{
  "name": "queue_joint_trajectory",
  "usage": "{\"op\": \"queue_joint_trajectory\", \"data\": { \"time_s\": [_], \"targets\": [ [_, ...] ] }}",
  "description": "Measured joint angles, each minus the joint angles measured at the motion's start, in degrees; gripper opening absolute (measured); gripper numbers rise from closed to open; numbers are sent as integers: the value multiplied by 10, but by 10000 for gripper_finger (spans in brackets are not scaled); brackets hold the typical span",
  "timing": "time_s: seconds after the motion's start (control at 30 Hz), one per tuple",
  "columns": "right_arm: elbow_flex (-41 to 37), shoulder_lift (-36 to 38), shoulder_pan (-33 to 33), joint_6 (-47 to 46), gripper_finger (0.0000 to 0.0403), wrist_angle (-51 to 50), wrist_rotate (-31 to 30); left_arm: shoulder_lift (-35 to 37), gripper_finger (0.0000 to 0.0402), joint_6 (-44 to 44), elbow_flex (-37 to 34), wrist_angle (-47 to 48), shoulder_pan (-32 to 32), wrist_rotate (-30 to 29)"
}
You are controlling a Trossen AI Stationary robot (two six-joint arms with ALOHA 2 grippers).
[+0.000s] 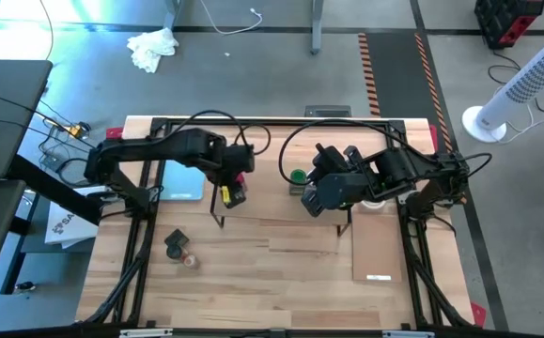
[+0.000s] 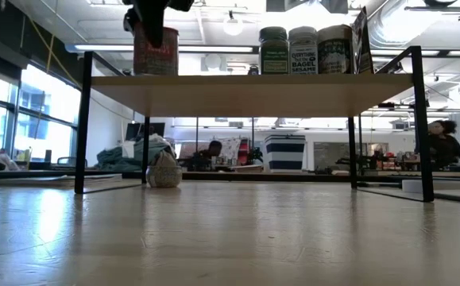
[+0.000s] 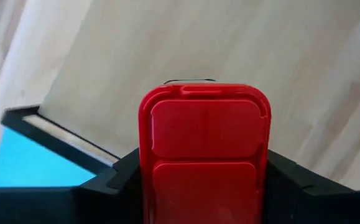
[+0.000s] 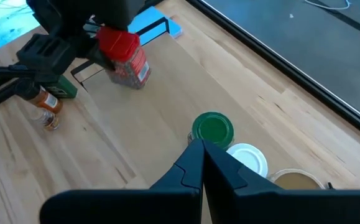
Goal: Shelf spices
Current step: Put the red seasoning can on the shelf
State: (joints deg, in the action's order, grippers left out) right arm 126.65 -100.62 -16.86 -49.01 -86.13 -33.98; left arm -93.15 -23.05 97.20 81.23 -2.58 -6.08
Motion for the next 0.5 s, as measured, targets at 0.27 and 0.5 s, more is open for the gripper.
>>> {"op": "queue_joint_trajectory", "data": {
  "time_s": [0.27,0.5],
  "targets": [
    [0,0,0,0,0,0,0,2,295,23,0,0,8,-72],
    [0,0,0,0,0,0,0,3,307,32,14,-1,7,-31]
  ]
}}
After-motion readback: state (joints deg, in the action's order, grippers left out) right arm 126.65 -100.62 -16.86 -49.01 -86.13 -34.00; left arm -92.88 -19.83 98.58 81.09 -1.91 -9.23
